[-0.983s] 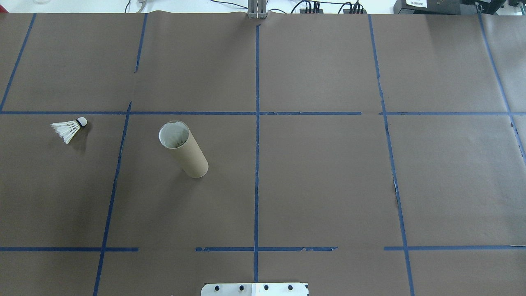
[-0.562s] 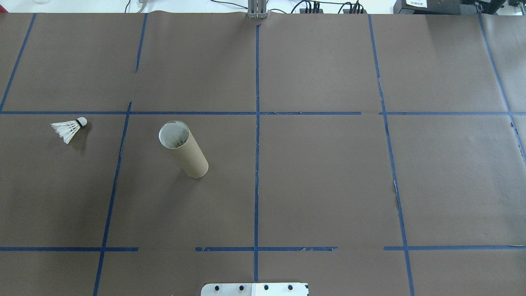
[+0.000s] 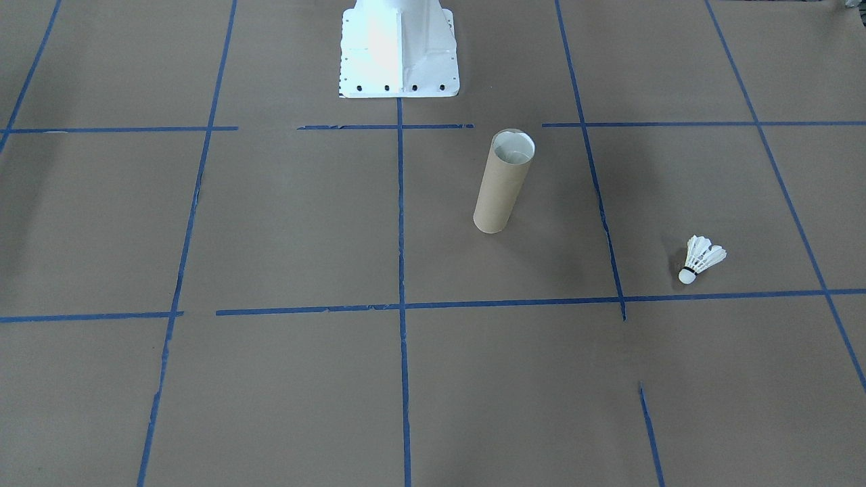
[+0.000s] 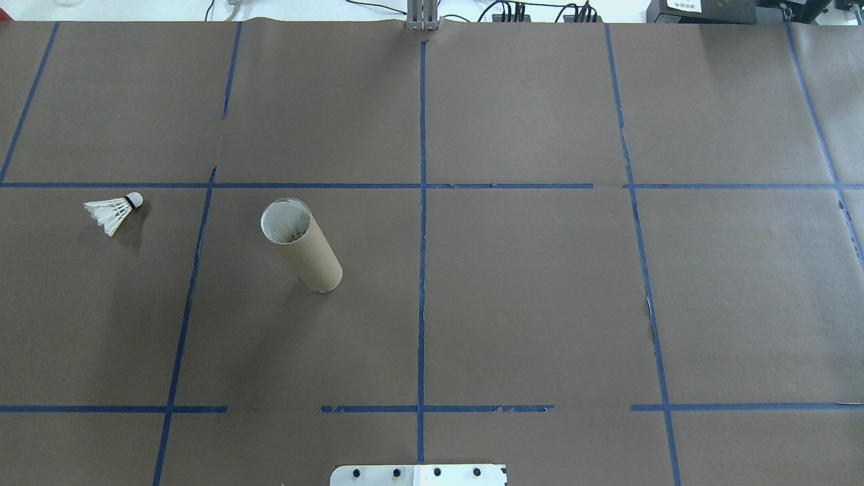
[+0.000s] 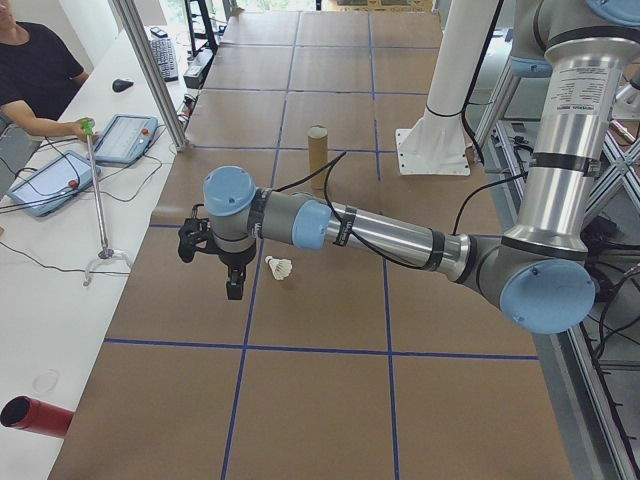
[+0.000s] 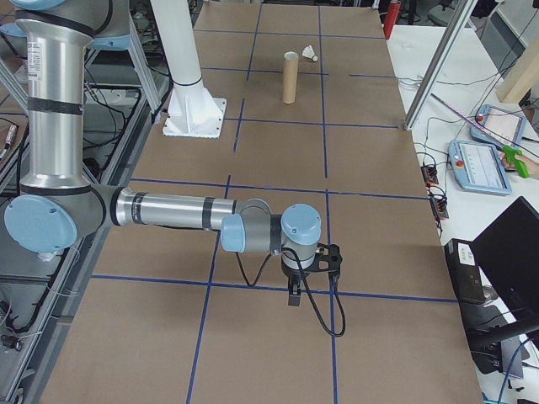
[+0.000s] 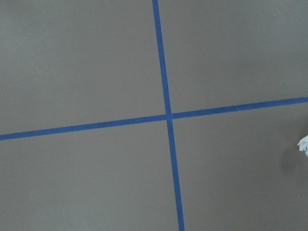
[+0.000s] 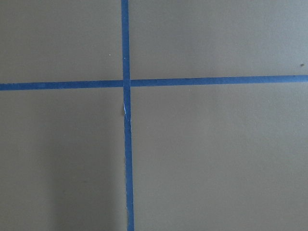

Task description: Collect badminton balls into bucket

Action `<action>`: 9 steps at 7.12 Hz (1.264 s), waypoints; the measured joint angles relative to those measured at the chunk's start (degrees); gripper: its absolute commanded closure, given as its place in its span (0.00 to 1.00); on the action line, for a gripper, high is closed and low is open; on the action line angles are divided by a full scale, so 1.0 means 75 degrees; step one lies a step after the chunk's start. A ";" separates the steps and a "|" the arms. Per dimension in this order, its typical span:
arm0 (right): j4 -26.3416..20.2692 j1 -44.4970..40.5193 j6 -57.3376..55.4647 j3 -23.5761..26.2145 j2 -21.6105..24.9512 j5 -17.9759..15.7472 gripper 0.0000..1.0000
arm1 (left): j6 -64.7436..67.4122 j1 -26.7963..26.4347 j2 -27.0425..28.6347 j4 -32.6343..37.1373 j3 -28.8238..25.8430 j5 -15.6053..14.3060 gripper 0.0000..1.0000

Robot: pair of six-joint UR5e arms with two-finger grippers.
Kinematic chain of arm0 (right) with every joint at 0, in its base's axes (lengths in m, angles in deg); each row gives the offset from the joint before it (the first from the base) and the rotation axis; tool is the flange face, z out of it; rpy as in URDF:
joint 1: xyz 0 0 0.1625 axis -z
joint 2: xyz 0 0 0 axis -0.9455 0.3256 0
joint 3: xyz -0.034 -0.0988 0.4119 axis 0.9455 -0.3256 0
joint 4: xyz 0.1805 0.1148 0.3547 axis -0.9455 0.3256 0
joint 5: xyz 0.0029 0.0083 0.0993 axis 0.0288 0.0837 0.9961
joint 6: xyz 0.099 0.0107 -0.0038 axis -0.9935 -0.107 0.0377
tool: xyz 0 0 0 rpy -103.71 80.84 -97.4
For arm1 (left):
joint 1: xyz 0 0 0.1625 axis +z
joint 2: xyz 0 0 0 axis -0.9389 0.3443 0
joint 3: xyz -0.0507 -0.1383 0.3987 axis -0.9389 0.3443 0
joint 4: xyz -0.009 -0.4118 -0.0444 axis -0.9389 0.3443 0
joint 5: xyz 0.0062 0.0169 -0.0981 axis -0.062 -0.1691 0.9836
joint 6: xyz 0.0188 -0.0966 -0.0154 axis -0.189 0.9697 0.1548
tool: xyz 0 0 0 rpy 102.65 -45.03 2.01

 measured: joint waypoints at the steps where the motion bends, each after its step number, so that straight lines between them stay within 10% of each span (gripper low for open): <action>1: 0.0000 0.0000 0.0000 0.0000 0.0000 -0.0002 0.00 | 0.0319 0.0025 -0.0058 0.0867 0.0002 0.0146 0.00; 9: 0.0000 0.0000 0.0000 0.0000 0.0000 0.0000 0.00 | 0.5557 0.2365 -0.0527 0.6025 -0.0918 -0.0912 0.00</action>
